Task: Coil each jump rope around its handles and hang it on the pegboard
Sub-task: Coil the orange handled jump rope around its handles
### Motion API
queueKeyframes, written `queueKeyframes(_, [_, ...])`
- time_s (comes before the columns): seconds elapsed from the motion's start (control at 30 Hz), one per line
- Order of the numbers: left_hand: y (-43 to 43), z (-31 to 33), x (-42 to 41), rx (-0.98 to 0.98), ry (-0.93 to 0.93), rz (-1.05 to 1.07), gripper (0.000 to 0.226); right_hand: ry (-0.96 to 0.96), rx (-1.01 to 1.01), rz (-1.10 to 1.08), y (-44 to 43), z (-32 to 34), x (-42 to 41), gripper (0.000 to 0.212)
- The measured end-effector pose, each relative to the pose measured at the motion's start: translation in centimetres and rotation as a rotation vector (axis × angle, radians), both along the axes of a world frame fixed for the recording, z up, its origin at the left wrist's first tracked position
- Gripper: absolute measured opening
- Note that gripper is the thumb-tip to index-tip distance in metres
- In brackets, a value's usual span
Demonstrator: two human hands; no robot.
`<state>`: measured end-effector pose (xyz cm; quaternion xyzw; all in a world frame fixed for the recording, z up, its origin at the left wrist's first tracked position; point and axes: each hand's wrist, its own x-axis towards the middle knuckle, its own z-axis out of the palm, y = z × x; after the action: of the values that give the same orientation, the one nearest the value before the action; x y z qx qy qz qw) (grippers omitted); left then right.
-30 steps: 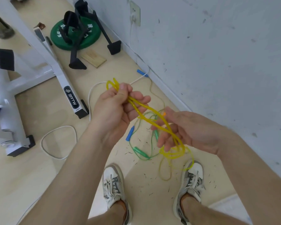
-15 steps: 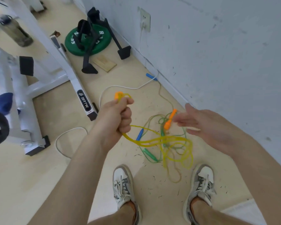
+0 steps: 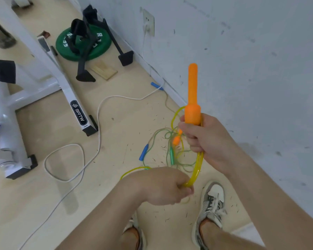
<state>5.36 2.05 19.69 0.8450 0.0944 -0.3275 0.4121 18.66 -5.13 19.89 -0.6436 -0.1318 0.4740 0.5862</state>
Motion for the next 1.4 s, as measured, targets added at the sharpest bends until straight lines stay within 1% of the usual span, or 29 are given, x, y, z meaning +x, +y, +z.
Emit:
queueKeyframes(0.03, [0.7,-0.3,-0.2,0.027,-0.042,0.07,0.03,-0.086,-0.013,0.024,0.1,0.0,-0.2,0.007])
queueKeyframes(0.07, [1.5,-0.4,-0.4,0.031,-0.123,0.236,0.029,-0.175,-0.038,0.035,0.2,0.0,-0.3,0.007])
queueKeyframes(0.1, [2.3,-0.2,-0.5,-0.029,-0.226,0.483,0.027,-0.276,-0.076,0.049,0.3,0.0,-0.5,0.009])
queueKeyframes(0.13, [3.0,0.2,-0.5,-0.174,-0.313,0.737,0.024,-0.38,-0.121,0.078,0.4,0.2,-0.8,0.01])
queueKeyframes(0.17, [3.4,0.6,-0.2,-0.364,-0.347,0.928,0.023,-0.475,-0.15,0.123,0.5,0.1,-1.3,0.011])
queueKeyframes(0.2, [3.4,1.0,0.1,-0.534,-0.353,1.038,0.025,-0.554,-0.157,0.185,0.5,0.0,-1.8,0.011])
queueKeyframes(0.23, [3.1,1.4,0.5,-0.632,-0.364,1.1,0.026,-0.621,-0.151,0.264,0.6,-0.2,-2.4,0.011])
queueKeyframes(0.27, [2.7,1.4,0.9,-0.668,-0.384,1.157,0.023,-0.673,-0.142,0.349,0.7,-0.3,-3.0,0.013])
queueKeyframes(0.33, [2.2,1.4,1.6,-0.675,-0.442,1.328,0.018,-0.687,-0.11,0.484,0.8,-0.7,-3.7,0.018])
queueKeyframes(0.4, [2.7,1.2,1.8,-0.707,-0.515,1.465,0.02,-0.598,-0.116,0.589,0.8,-0.5,-3.7,0.021])
queueKeyframes(0.47, [3.5,1.3,1.5,-0.738,-0.589,1.492,0.022,-0.503,-0.148,0.702,0.3,-0.1,-3.1,0.02])
queueKeyframes(0.53, [4.2,1.6,1.0,-0.672,-0.631,1.397,0.017,-0.376,-0.167,0.772,-0.1,0.1,-2.2,0.019])
queueKeyframes(0.57, [4.3,1.9,0.7,-0.639,-0.631,1.299,0.013,-0.227,-0.147,0.733,-0.3,0.1,-1.7,0.019])
queueKeyframes(0.6, [4.3,2.1,0.4,-0.642,-0.612,1.174,0.008,-0.02,-0.105,0.627,-0.4,0.2,-1.2,0.02])
queueKeyframes(0.67, [4.1,2.7,-0.1,-0.76,-0.528,0.866,0.003,0.42,0.035,0.372,-0.7,0.3,-0.3,0.025])
queueKeyframes(0.7, [3.8,2.9,-0.2,-0.83,-0.469,0.682,0.004,0.545,0.093,0.281,-0.7,0.4,0.0,0.03])
queueKeyframes(0.73, [3.3,3.0,-0.2,-0.87,-0.389,0.495,0.007,0.604,0.12,0.224,-0.6,0.4,0.0,0.037])
queueKeyframes(0.8, [1.9,2.4,-0.1,-0.829,-0.183,0.154,0.012,0.638,0.128,0.09,-0.2,0.5,0.0,0.04])
queueKeyframes(0.83, [1.0,1.6,0.0,-0.747,-0.061,-0.007,0.012,0.647,0.127,-0.017,0.0,0.3,0.4,0.033])
queueKeyframes(0.9, [-1.2,-0.7,-0.1,-0.475,0.145,-0.294,0.021,0.629,0.129,-0.241,0.0,0.0,1.7,0.021])
queueKeyframes(0.93, [-2.3,-1.7,-0.1,-0.348,0.224,-0.399,0.025,0.574,0.115,-0.33,-0.1,0.0,2.5,0.017])
queueKeyframes(0.97, [-3.0,-2.4,-0.3,-0.295,0.281,-0.457,0.021,0.488,0.099,-0.382,-0.4,-0.1,3.3,0.009])
queueKeyframes(1.0, [-3.3,-2.9,-0.4,-0.296,0.306,-0.475,0.014,0.399,0.091,-0.401,-0.7,-0.1,3.7,0.011])
queueKeyframes(1.07, [-2.4,-3.5,-0.9,-0.376,0.35,-0.352,0.011,0.248,0.09,-0.348,-1.0,0.1,3.8,0.027])
queueKeyframes(1.13, [-0.3,-4.0,-1.4,-0.445,0.341,-0.103,0.009,0.191,0.135,-0.215,-0.9,0.6,3.2,0.028])
queueKeyframes(1.23, [2.4,-4.8,-2.1,-0.431,0.223,0.243,0.008,0.165,0.188,-0.04,-0.9,0.9,2.6,0.025])
queueKeyframes(1.3, [3.5,-5.4,-2.1,-0.424,0.131,0.569,0.009,0.126,0.187,0.049,-1.2,0.8,2.6,0.026])
queueKeyframes(1.37, [4.1,-5.6,-1.7,-0.441,-0.002,0.929,0.007,0.048,0.134,0.171,-1.4,0.6,2.5,0.028])
queueKeyframes(1.4, [4.1,-5.3,-1.3,-0.522,-0.066,1.081,0.005,-0.008,0.092,0.248,-1.5,0.5,2.4,0.028])
